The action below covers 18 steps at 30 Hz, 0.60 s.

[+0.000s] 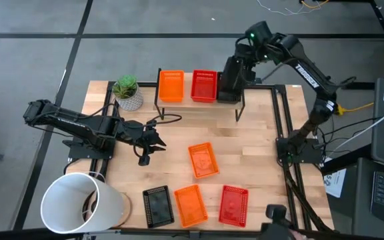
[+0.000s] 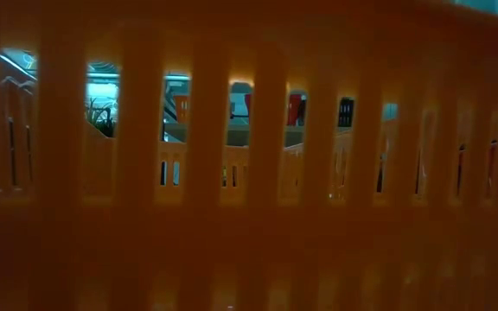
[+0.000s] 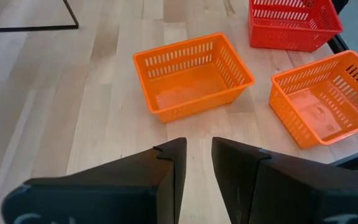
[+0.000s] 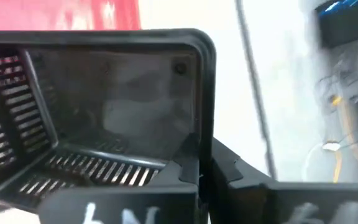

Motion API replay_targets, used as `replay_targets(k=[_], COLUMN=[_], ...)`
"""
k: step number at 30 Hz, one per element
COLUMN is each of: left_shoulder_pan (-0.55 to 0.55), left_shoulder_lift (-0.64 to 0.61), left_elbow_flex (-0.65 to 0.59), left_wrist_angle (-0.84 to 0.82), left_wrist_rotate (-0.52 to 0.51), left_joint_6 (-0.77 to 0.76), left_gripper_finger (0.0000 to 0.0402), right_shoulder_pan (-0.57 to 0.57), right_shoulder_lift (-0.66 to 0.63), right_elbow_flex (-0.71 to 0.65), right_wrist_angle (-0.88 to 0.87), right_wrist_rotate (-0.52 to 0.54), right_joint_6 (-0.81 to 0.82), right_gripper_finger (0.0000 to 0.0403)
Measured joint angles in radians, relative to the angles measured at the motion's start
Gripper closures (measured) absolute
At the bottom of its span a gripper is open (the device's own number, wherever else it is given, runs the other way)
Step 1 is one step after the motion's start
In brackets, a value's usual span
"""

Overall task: Stack baskets on shelf by color
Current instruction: Stack the right black bin on top of the black bin on the shelf

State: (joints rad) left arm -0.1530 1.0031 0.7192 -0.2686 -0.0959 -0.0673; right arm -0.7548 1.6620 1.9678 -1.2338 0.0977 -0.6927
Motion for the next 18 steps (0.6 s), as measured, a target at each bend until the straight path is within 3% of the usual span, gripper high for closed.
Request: replay_targets(k=[18], left_shoulder_pan=[0.000], left_shoulder_lift=[0.000], left_elbow_flex=[0.000], left_wrist_angle=[0.000], left_wrist_rotate=[-0.068], left_joint_6=[-0.001], left_gripper_finger=[0.0333], right_shoulder_pan=[-0.044], right_shoulder_lift=[0.026], right_elbow_flex=[-0.001], right_wrist_angle=[-0.133], right_wrist_rotate=[-0.069], right_joint_6=[-0.049], right_gripper_finger=[0.0393])
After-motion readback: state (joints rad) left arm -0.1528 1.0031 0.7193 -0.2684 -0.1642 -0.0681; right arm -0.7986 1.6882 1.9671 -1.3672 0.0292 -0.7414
